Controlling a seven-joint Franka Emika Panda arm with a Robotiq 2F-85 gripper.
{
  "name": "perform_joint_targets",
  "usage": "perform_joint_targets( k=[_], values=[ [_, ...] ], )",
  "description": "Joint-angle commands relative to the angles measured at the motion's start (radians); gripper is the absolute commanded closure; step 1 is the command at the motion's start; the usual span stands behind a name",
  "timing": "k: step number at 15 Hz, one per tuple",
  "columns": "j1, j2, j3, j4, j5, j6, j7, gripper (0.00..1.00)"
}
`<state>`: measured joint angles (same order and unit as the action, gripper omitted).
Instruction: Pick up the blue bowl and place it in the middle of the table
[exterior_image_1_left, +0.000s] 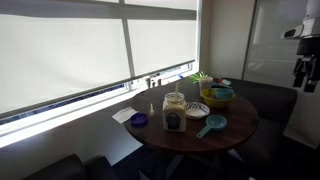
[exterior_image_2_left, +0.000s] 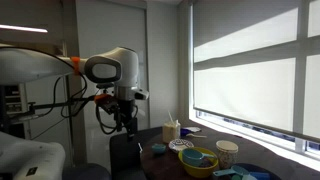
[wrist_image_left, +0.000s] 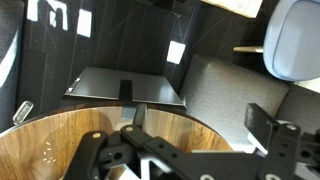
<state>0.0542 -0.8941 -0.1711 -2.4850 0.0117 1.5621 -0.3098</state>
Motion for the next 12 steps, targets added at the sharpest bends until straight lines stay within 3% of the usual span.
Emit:
perform_joint_targets(
  k=[1,4,9,12],
  values=[
    [-0.008,0.002,0.005,0.002,0.004,-0.002,-0.005,0.0],
    [-0.018,-0.002,0.007,-0.002,-0.002,0.036,0.007,0.0],
    [-0.12,0.066,-0.038,0.024,-0.098,0.331,0.061,0.0],
    [-0.163,0.154,-0.102,0.055,-0.074,0.466,0.086,0.0]
  ],
)
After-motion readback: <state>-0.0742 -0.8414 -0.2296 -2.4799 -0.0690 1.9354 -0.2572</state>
